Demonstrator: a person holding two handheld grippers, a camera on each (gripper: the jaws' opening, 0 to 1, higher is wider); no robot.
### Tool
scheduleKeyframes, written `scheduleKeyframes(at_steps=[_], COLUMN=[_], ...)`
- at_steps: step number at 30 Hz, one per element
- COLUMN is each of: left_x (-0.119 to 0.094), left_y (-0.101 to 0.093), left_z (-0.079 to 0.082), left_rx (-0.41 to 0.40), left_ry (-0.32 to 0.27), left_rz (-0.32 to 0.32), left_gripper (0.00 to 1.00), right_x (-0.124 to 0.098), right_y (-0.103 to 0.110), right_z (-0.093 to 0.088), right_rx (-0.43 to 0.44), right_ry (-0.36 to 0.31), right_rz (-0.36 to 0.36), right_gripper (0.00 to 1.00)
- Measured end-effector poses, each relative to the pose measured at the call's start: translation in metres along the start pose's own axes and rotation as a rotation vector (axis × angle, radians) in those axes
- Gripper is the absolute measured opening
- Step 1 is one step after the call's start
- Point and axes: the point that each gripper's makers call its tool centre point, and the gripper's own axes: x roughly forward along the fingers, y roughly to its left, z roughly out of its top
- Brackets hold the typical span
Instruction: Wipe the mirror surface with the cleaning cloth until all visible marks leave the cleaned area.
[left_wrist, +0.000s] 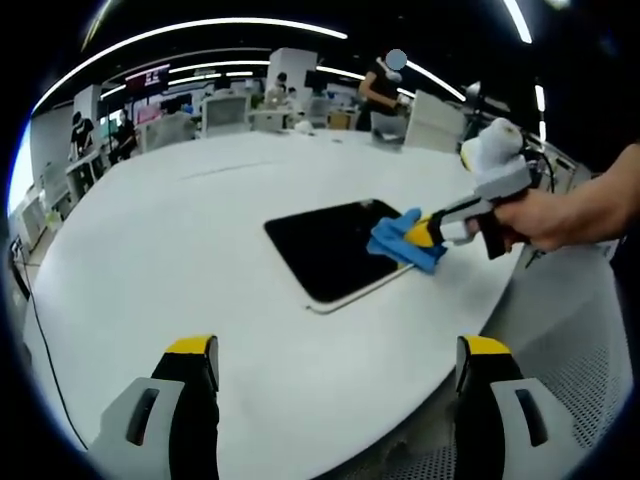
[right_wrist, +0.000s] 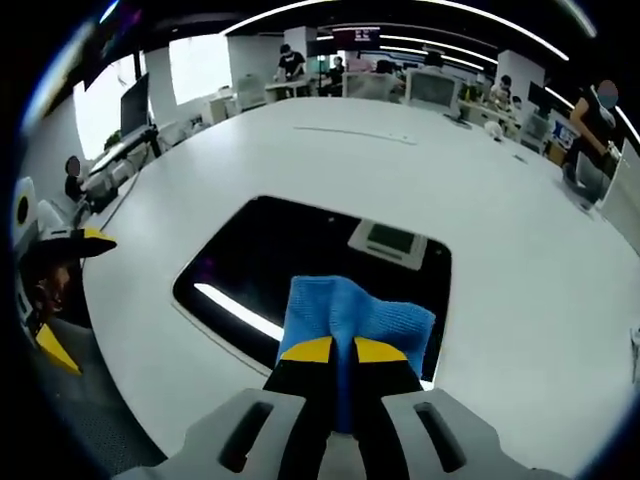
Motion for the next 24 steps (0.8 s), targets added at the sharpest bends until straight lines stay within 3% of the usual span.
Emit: scheduleKeyframes(at_steps=[14,24], left_x=[0.0,0.001], left_y=[0.0,-0.001], left_z=[0.0,0.0], left_rx=[-0.002,-0.006], left_ry=[0.0,-0.003], left_rz=[-0.004,-0.008], left_gripper=[0.99,0.99], right_x=[0.005,0.005], right_y=[0.023,0.024], right_z=[0.007,0.007], right_rx=[-0.049,-0.054], right_ry=[-0.001,-0.012], right_rz=[0.035,0.019], right_gripper=[0.01,0.01])
